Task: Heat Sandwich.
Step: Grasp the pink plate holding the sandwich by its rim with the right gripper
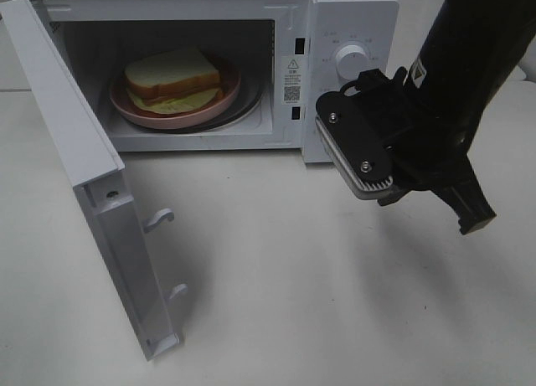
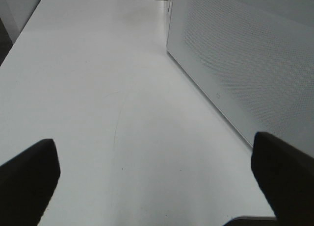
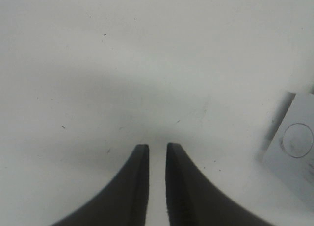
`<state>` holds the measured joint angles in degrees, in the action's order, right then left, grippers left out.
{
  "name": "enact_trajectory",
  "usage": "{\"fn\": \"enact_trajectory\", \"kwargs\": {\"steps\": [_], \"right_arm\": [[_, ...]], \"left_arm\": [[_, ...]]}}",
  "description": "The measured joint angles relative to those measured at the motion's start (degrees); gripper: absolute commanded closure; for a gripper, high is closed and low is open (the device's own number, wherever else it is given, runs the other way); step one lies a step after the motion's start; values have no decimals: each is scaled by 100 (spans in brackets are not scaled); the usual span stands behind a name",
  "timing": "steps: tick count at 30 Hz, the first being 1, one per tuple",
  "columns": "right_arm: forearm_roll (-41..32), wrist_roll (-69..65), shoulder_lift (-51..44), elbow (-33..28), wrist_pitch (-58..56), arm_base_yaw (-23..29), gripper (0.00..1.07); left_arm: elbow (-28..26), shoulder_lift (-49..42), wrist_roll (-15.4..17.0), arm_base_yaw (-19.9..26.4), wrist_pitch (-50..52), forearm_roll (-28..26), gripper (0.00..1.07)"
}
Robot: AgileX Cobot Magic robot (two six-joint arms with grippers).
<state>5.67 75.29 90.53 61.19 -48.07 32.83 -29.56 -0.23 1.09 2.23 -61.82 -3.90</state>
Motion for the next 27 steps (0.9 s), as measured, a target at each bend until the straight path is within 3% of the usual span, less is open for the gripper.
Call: {"fn": "enact_trajectory", "kwargs": {"steps": [2, 5, 6, 9, 11, 13, 14, 17, 27], "right_arm": [[6, 92, 0, 0, 46, 0, 87], [92, 269, 0, 0, 367, 0, 71], [92, 269, 0, 0, 367, 0, 71], [155, 264, 0, 0, 716, 0, 45], [155, 229, 0, 0, 819, 0, 39], [155, -17, 0, 0, 1054, 0, 17], [155, -86, 0, 0, 1100, 0, 12], [155, -229, 0, 0, 1203, 0, 5], [160, -235, 0, 0, 1822, 0, 8]], "left_arm": [[0, 0, 0, 0, 0, 0, 7], [0, 0, 0, 0, 0, 0, 7], [0, 0, 0, 0, 0, 0, 7], [0, 0, 0, 0, 0, 0, 7], [0, 0, 0, 0, 0, 0, 7], [0, 0, 0, 0, 0, 0, 7], [0, 0, 0, 0, 0, 0, 7], [0, 0, 0, 0, 0, 0, 7], [0, 0, 0, 0, 0, 0, 7]]}}
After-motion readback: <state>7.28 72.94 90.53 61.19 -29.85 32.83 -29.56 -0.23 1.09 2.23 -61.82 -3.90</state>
